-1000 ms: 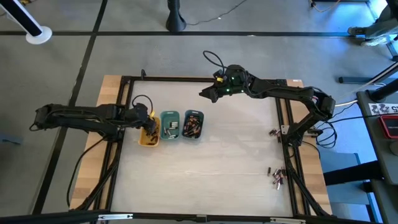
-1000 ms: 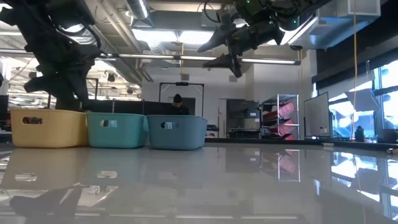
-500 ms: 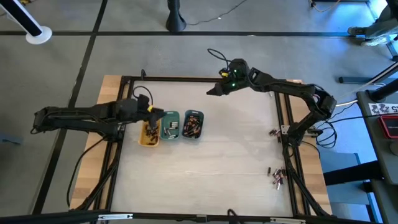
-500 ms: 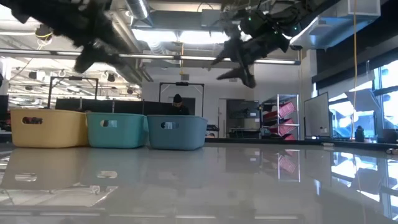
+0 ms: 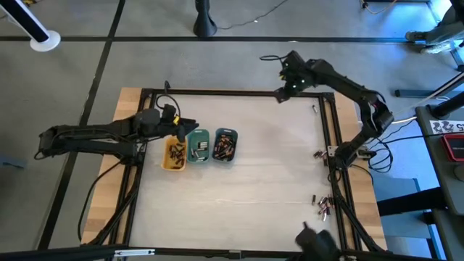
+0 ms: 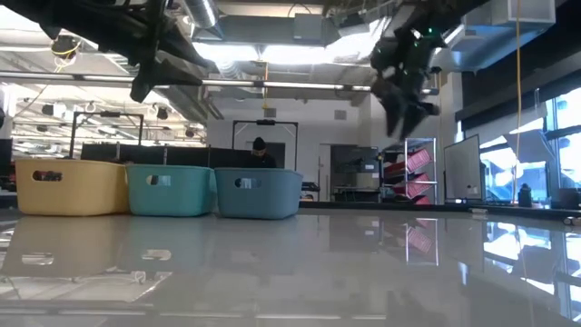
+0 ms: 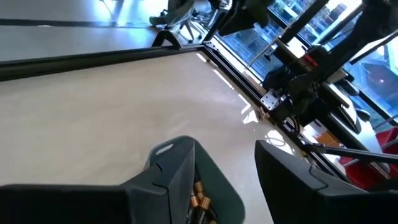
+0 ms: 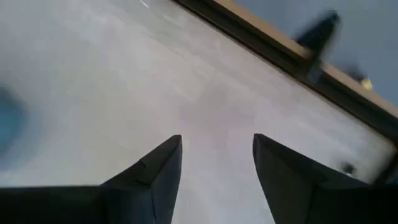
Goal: Sort batteries
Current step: Put the small black battery into the yellow bin
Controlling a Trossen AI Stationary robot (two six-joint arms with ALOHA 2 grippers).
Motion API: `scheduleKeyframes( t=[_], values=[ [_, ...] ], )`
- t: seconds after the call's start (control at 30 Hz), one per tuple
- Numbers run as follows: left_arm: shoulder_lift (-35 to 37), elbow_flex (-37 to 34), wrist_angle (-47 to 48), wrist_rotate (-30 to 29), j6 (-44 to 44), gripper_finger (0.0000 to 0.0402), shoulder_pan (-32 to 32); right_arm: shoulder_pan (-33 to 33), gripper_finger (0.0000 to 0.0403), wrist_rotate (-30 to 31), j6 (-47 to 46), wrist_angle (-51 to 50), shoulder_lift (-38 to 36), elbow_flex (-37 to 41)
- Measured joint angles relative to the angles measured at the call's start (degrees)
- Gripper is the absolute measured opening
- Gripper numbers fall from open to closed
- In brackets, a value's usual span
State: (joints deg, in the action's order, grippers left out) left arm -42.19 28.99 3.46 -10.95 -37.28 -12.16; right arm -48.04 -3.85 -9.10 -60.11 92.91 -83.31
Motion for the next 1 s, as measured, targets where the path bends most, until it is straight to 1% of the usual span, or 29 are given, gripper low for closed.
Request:
scheduleKeyframes(
  t=[0.1, 0.2, 0.33, 0.43, 0.67, 0.8, 1.0],
  values=[
    [0.0, 0.0, 0.0, 0.1, 0.5, 0.0159, 0.0, -4.7, 0.0191, 0.7, 0.4, -2.8, 2.2, 0.5],
    [0.0, 0.0, 0.0, 0.0, 0.4, 0.0159, 0.0, -8.5, 0.0186, 4.4, 0.0, -5.4, 5.2, 1.8],
    [0.0, 0.0, 0.0, 0.0, -0.1, 0.0159, 0.0, -11.7, 0.0184, 10.7, 0.1, -6.0, 9.3, 3.0],
    [0.0, 0.0, 0.0, 0.0, -1.3, 0.0159, 0.0, -13.2, 0.0183, 13.0, 1.9, -6.3, 12.8, 3.2],
    [0.0, 0.0, 0.1, 0.0, -4.1, 0.0159, 0.0, -16.8, 0.0183, 13.3, 6.8, -8.4, 19.1, 3.2],
    [0.0, 0.0, 0.1, -0.1, -5.0, 0.0159, 0.0, -17.7, 0.0183, 11.7, 9.1, -8.3, 19.9, 3.2],
    [0.0, 0.0, 0.1, -0.9, -6.1, 0.0159, 0.0, -18.1, 0.0183, 10.9, 9.6, -7.0, 20.5, 3.2]
  ],
)
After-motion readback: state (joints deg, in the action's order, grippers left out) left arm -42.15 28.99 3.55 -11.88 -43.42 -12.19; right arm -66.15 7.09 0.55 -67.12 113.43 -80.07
